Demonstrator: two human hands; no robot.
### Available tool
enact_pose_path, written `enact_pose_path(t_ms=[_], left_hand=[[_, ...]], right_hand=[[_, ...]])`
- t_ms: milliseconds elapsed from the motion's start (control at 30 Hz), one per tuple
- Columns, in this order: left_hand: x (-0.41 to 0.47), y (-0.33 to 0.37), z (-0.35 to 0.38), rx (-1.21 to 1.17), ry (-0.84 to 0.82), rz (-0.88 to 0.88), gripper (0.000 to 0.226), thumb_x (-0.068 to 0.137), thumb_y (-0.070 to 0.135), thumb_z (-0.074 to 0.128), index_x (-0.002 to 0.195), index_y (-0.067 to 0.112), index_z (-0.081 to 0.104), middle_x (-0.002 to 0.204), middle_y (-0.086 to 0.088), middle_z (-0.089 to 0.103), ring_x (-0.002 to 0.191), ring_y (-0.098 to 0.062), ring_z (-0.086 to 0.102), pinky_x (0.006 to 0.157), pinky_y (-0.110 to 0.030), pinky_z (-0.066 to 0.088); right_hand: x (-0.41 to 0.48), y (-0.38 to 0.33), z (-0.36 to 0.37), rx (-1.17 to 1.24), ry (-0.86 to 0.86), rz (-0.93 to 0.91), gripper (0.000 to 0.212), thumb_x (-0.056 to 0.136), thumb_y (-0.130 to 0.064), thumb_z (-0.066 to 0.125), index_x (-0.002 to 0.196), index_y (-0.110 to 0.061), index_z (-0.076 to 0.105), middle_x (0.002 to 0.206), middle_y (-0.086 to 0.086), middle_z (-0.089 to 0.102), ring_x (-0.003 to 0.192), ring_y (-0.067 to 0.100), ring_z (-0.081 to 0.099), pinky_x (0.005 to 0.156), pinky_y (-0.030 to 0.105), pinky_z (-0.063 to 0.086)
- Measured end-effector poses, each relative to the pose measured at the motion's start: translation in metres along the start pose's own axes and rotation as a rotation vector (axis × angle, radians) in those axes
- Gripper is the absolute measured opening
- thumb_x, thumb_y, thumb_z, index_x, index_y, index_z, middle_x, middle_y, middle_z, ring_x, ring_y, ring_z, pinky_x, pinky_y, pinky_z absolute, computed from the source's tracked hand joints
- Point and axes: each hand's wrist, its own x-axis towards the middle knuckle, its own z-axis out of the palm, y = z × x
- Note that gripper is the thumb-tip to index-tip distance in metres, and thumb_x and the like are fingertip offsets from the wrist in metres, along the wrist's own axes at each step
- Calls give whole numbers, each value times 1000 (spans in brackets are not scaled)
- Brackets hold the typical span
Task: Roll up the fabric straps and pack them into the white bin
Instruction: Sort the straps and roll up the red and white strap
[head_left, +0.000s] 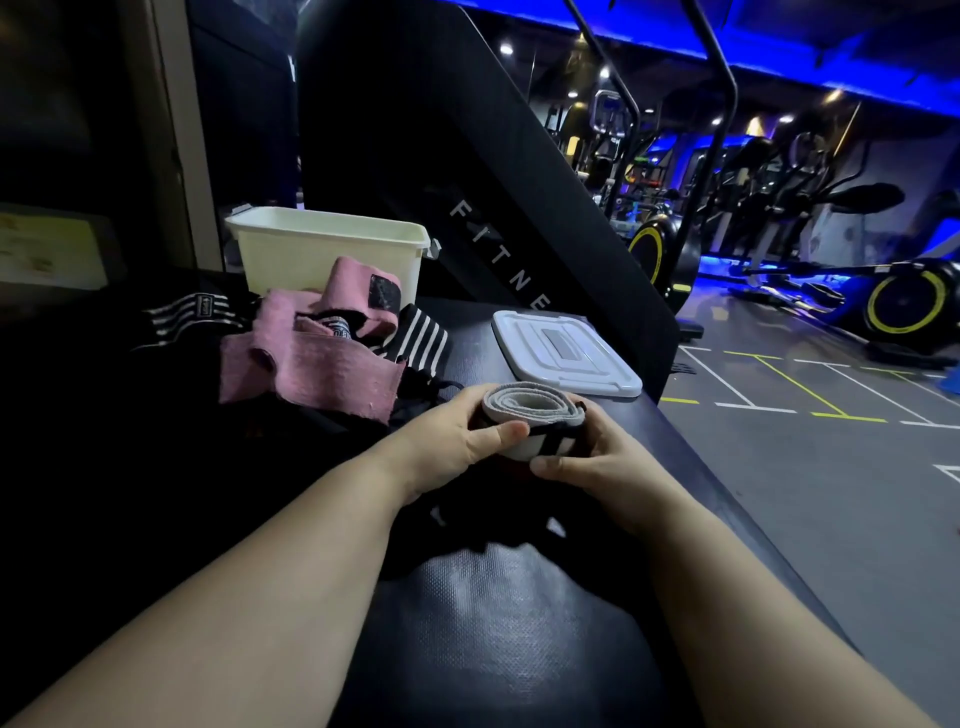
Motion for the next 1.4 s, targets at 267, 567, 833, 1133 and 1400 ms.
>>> enact_pose_path(t_ms=[267,567,833,1133,1400], left_hand=[[-3,0,-1,106,4,82,45,77,28,78,112,36,51,109,15,64,95,18,57,88,-4,40],[-1,0,-5,-19,-38,84,80,45,62,87,111,25,63,102,8,73,101,-3,65,85,-14,47],[-11,-1,-5,92,25,-20,63,66,63,68,120,32,58,119,7,68,116,-4,59,103,-24,43],[-24,5,4,266,4,-110,68,77,14,80,129,30,40,113,12,59,116,-6,54,94,-10,39],[-27,16,24,472,-48,-127,81,73,17,84,140,20,38,120,7,56,113,-5,53,92,-12,37]], right_hand=[[-5,-5,0,-87,-45,21,70,65,-1,76,128,-19,52,123,-2,66,119,14,59,97,28,47],[-7,-6,0,-106,-93,51,70,65,-3,76,126,-25,50,122,-8,66,119,9,57,97,26,46],[-7,-11,2,-310,-43,89,86,56,-18,86,128,-38,43,125,-14,62,121,1,54,103,20,41],[-15,-14,12,-433,-12,97,80,60,-10,88,116,-45,42,127,-13,59,121,4,53,107,27,40],[-40,-18,-6,-479,14,100,80,58,-15,87,115,-48,41,124,-15,59,120,3,53,105,26,42]])
